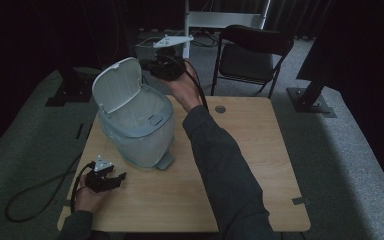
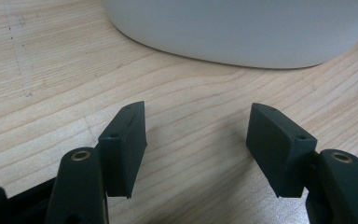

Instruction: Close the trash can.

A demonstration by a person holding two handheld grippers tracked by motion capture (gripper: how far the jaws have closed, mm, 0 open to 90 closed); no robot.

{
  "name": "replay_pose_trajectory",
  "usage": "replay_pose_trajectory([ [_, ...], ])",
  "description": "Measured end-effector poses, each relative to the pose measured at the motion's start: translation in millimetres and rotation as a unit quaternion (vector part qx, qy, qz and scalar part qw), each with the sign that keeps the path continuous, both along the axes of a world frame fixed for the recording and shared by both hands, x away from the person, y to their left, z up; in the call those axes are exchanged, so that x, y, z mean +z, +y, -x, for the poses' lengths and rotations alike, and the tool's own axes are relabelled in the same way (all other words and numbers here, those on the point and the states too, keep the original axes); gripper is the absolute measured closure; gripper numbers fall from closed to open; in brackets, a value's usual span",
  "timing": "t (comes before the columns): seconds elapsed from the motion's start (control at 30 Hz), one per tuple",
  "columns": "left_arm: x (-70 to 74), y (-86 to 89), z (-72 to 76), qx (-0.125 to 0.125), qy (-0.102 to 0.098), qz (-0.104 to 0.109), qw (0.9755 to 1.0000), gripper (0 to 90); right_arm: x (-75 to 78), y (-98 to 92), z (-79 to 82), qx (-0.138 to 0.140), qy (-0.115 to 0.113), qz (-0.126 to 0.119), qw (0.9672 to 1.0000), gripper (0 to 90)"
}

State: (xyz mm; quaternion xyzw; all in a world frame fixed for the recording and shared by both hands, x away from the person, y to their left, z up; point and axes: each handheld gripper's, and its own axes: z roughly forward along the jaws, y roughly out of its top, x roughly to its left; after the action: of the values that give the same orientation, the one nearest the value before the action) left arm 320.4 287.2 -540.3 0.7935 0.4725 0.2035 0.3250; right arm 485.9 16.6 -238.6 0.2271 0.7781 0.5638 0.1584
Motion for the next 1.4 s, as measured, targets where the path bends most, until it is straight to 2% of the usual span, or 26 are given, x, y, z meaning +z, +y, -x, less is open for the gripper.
replay_pose_trajectory([
  [0.13, 0.0, -0.1, 0.0, 0.000, 0.000, 0.000, 1.0000, 38.1, 3.8, 5.5, 1.4, 0.008, -0.001, -0.002, 1.0000, 89.6],
  [0.57, -0.1, -0.5, 0.0, 0.002, 0.000, 0.001, 1.0000, 37.9, 11.6, 17.0, 1.7, 0.007, -0.003, -0.017, 0.9998, 89.9],
  [0.93, -0.1, -0.4, 0.0, 0.001, 0.000, 0.001, 1.0000, 37.9, 15.8, 31.4, -4.9, -0.003, 0.011, -0.036, 0.9993, 89.9],
  [1.4, -0.1, -0.3, 0.0, 0.001, 0.000, 0.001, 1.0000, 37.8, 16.0, 52.4, -6.9, -0.006, 0.011, -0.026, 0.9996, 89.8],
])
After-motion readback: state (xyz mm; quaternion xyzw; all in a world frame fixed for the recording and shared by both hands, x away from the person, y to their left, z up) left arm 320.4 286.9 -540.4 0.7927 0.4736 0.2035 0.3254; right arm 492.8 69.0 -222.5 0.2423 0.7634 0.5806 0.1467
